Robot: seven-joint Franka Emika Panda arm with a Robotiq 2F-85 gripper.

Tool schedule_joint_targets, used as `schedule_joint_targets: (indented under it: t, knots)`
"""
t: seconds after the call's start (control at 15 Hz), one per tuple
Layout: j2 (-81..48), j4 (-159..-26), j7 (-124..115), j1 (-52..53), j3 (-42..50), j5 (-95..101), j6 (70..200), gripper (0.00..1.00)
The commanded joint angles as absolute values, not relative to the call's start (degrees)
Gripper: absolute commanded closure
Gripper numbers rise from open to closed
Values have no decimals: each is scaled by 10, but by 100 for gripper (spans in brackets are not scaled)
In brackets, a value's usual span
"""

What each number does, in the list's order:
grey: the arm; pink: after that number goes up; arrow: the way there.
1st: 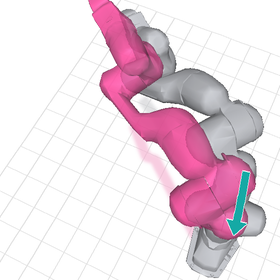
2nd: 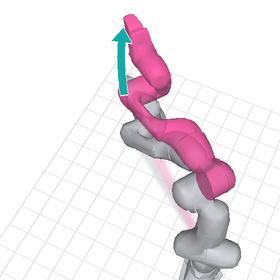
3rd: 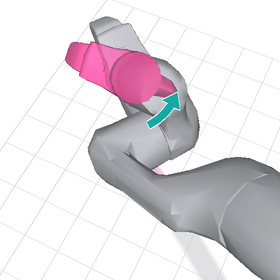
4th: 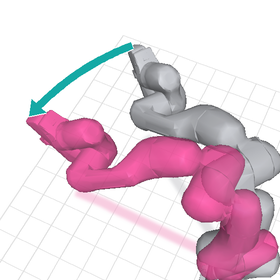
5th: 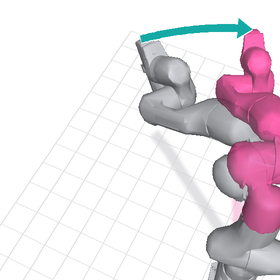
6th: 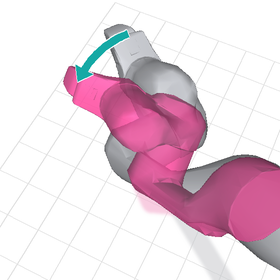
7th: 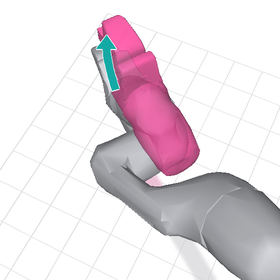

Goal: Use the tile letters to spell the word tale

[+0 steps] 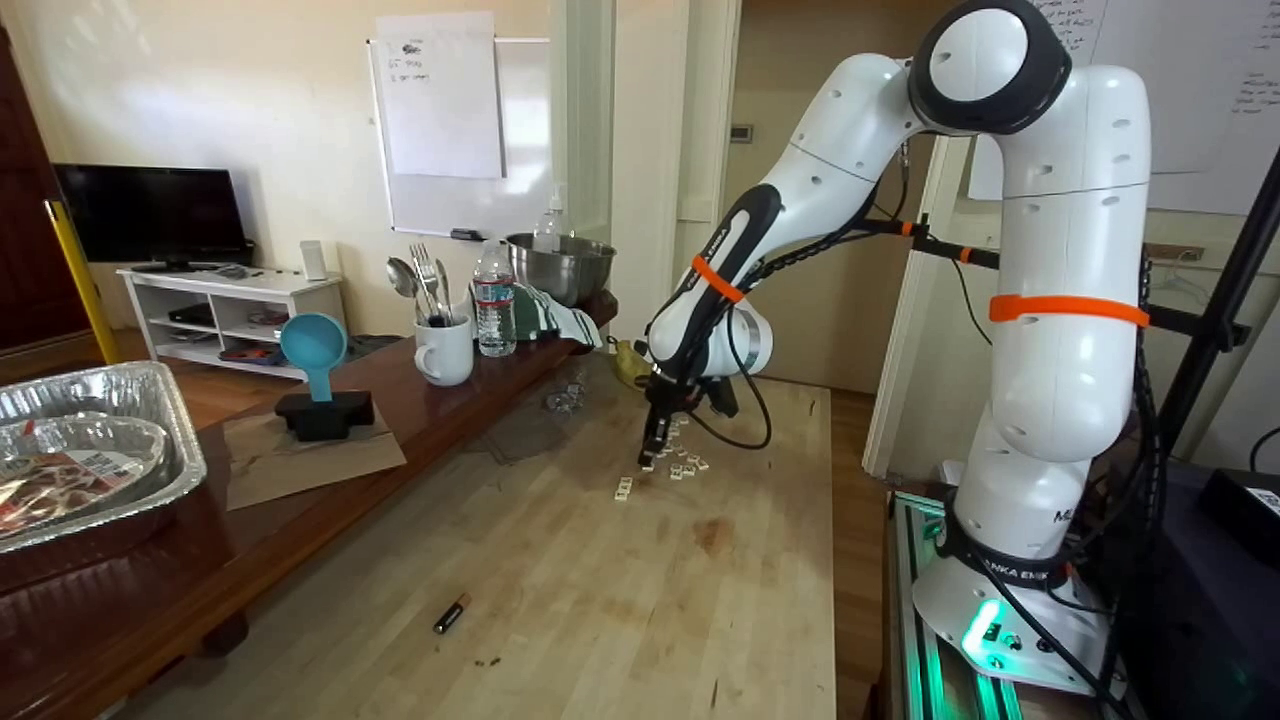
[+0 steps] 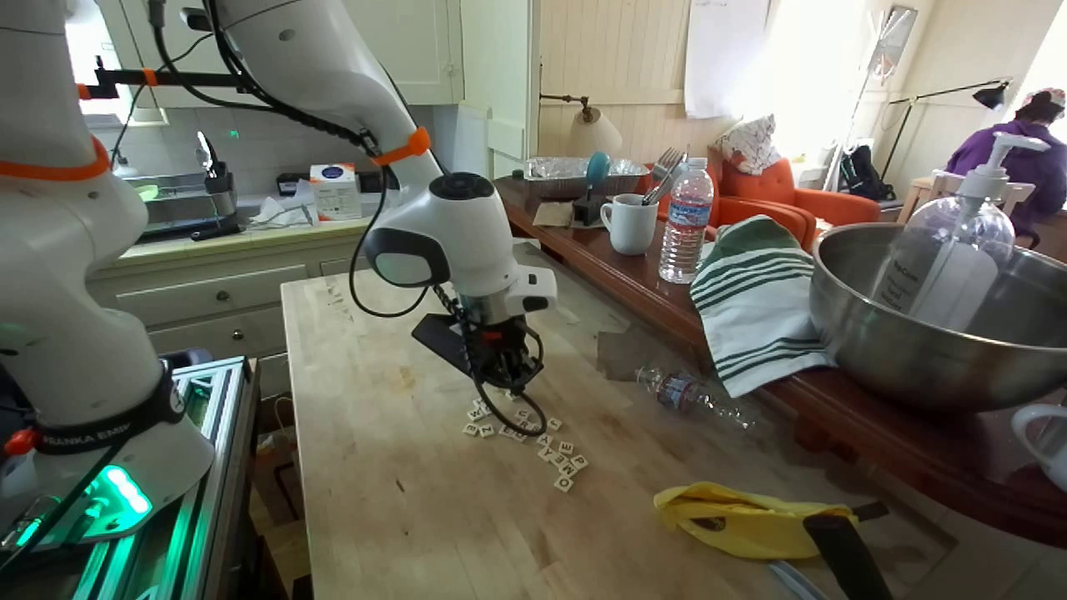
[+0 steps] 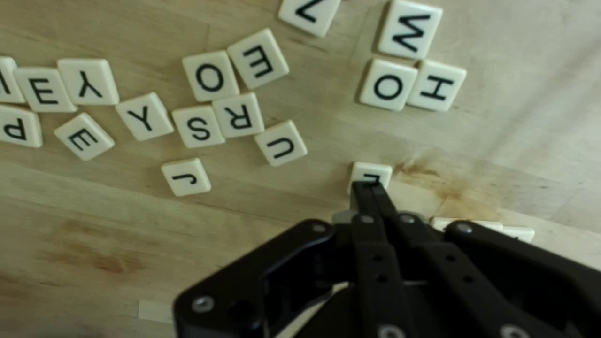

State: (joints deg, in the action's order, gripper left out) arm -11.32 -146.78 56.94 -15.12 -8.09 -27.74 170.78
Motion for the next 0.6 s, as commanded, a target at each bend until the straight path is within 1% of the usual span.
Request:
schedule_joint_targets:
  t: [0.0, 0.53]
  knots:
    - [-149, -1458, 592, -159, -106, -303, 1722, 100]
    - [-162, -1444, 601, -168, -131, -316, 1730, 100]
